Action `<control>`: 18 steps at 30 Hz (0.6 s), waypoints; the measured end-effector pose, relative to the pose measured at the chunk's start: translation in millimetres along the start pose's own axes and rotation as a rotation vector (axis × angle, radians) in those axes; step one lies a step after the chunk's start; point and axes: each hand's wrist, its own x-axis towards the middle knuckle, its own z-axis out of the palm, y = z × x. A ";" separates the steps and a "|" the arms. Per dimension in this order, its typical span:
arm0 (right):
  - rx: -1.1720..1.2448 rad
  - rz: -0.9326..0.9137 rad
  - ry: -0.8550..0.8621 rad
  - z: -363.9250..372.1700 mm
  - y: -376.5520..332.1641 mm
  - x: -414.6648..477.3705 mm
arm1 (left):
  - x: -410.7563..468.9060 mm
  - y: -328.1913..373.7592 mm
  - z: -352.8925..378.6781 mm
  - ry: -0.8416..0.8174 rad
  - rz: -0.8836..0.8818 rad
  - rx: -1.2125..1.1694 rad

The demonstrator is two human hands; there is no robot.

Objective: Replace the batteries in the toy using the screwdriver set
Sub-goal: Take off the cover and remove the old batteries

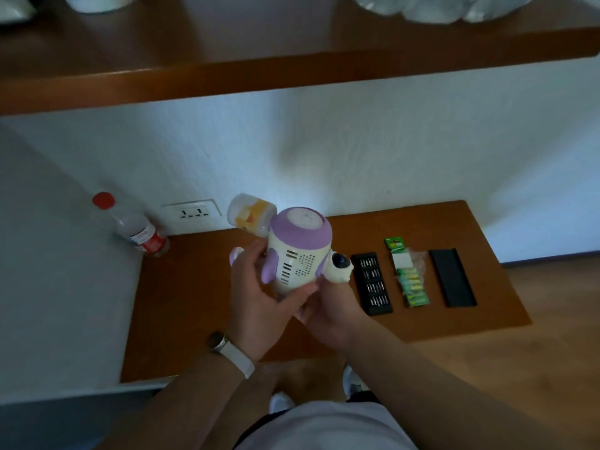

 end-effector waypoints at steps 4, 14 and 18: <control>0.035 -0.007 -0.072 -12.8 -22.0 2.2 | 3.6 3.2 16.7 -0.057 0.077 0.110; 0.043 0.169 -0.081 -29.1 -48.1 3.7 | 8.7 24.6 38.5 0.094 -0.005 0.147; -0.018 0.245 -0.045 -41.6 -56.0 4.9 | 10.7 20.5 40.1 0.147 -0.021 0.160</control>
